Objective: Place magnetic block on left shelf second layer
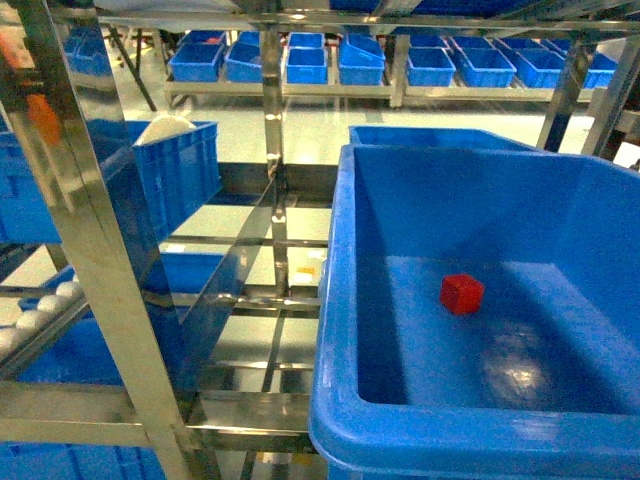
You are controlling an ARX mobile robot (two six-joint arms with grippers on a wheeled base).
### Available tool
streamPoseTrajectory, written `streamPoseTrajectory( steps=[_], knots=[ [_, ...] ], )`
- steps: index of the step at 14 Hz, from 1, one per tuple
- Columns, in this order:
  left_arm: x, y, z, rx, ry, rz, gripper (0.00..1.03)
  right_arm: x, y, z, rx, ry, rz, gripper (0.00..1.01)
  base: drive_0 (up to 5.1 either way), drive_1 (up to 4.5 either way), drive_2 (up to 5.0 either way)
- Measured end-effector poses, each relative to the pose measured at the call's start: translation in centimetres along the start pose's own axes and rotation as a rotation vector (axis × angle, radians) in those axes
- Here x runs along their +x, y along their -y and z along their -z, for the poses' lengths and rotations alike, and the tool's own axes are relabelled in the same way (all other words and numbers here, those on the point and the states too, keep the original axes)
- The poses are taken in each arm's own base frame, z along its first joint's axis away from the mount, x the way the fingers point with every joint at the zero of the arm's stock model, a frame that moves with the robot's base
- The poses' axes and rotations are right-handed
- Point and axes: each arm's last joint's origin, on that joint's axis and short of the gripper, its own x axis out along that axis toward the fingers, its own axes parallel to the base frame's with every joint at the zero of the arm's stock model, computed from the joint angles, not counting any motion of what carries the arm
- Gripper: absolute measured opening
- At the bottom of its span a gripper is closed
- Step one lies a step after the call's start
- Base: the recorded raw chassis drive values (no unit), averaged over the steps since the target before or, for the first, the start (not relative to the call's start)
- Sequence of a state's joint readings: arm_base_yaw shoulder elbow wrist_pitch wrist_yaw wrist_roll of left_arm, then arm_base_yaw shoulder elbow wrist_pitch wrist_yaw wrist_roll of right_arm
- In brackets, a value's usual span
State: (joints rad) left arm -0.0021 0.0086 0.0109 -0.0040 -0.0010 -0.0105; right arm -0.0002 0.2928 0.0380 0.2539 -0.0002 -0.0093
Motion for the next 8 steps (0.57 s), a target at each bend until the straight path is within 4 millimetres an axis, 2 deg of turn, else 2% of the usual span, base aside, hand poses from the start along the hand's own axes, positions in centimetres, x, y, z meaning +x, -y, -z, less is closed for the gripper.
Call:
streamPoseTrajectory(
  steps=[3,4,5,6,8],
  knots=[
    [0.0,0.0,0.0,0.0,0.0,0.0,0.98,-0.3,0.0,0.5,0.002,0.015,0.0,0.02,0.0,0.0,0.0],
    [0.0,0.0,0.0,0.0,0.0,0.0,0.98,-0.7,0.0,0.5,0.002,0.015,0.0,0.02,0.0,0.0,0.0],
    [0.0,0.0,0.0,0.0,0.0,-0.001,0.98,-1.9,0.0,0.8,0.002,0.01,0.001,0.02,0.0,0.0,0.0],
    [0.0,0.0,0.0,0.0,0.0,0.0,0.98,-1.9,0.0,0.9,0.002,-0.001,0.002,0.03,0.0,0.0,0.0],
    [0.0,0.0,0.0,0.0,0.0,0.0,0.98,-1.9,0.0,0.9,0.002,0.005,0.0,0.26,0.0,0.0,0.0]
  ],
)
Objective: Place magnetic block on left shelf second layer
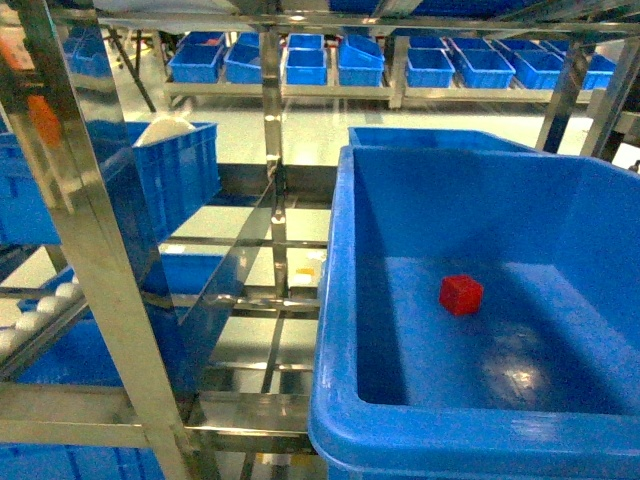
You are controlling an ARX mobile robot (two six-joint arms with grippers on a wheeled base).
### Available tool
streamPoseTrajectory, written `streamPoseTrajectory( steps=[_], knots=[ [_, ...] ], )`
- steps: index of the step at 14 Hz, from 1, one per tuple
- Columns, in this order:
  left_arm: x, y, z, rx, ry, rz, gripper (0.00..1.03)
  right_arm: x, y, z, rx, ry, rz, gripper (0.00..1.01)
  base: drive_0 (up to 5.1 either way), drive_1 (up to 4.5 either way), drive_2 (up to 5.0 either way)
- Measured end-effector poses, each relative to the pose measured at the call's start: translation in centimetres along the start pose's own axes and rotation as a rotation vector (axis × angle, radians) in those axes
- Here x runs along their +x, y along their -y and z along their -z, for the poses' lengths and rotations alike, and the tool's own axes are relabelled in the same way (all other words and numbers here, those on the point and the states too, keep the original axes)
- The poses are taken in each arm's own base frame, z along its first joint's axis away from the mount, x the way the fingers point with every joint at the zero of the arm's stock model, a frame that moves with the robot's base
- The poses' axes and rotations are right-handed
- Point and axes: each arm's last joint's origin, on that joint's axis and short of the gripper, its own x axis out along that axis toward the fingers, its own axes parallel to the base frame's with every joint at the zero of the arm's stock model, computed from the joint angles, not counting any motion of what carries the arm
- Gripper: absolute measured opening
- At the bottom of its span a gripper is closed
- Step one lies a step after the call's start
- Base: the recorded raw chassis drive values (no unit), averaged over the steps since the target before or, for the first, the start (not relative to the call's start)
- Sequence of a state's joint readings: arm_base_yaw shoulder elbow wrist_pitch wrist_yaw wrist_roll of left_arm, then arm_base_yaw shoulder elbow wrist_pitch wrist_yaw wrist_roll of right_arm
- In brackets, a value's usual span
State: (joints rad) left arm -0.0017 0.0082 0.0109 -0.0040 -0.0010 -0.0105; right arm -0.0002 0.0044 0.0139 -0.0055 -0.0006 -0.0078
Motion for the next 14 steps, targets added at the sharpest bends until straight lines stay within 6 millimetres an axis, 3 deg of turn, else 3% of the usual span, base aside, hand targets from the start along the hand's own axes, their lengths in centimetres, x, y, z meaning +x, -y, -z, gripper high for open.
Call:
streamPoseTrajectory(
  steps=[2,6,9,14],
  knots=[
    [0.0,0.0,0.0,0.0,0.0,0.0,0.98,0.0,0.0,-0.01,0.0,0.002,0.001,0.44,0.0,0.0,0.0],
    [0.0,0.0,0.0,0.0,0.0,0.0,0.98,0.0,0.0,-0.01,0.0,0.001,0.0,0.57,0.0,0.0,0.0],
    [0.0,0.0,0.0,0.0,0.0,0.0,0.98,0.0,0.0,-0.01,0.0,0.001,0.001,0.97,0.0,0.0,0.0],
    [0.0,0.0,0.0,0.0,0.0,0.0,0.98,0.0,0.0,-0.01,0.0,0.002,0.0,0.98,0.0,0.0,0.0]
  ],
)
